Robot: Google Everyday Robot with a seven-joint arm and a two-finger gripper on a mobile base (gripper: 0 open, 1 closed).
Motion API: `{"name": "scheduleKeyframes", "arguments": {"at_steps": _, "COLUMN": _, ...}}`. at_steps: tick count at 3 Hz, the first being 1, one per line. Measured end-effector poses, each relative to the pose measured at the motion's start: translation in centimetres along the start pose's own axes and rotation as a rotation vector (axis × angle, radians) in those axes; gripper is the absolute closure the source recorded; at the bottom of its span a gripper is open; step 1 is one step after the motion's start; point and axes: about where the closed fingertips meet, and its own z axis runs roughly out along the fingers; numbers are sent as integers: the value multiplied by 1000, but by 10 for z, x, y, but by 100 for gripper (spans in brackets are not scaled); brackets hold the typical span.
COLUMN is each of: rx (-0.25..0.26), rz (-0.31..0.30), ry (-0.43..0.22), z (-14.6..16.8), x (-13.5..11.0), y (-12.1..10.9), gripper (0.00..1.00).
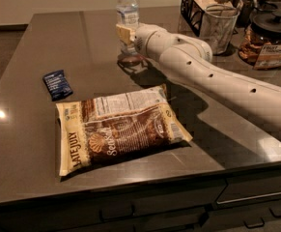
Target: Place blue plastic bottle upright
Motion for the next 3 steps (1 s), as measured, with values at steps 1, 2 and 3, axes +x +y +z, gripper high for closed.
{"name": "scheduleKeyframes", "arguments": {"at_steps": 1, "rx": 8, "rz": -22, "ry": 38, "z": 1, "x": -11, "y": 2, "gripper": 100}}
{"name": "scheduleKeyframes", "arguments": {"at_steps": 2, "rx": 12, "rz": -32, "ry": 42, "z": 2, "x": -15, "y": 2, "gripper": 100}}
{"name": "scheduleKeyframes", "arguments": {"at_steps": 3, "rx": 7, "rz": -42, "ry": 50, "z": 2, "x": -17, "y": 5, "gripper": 82}}
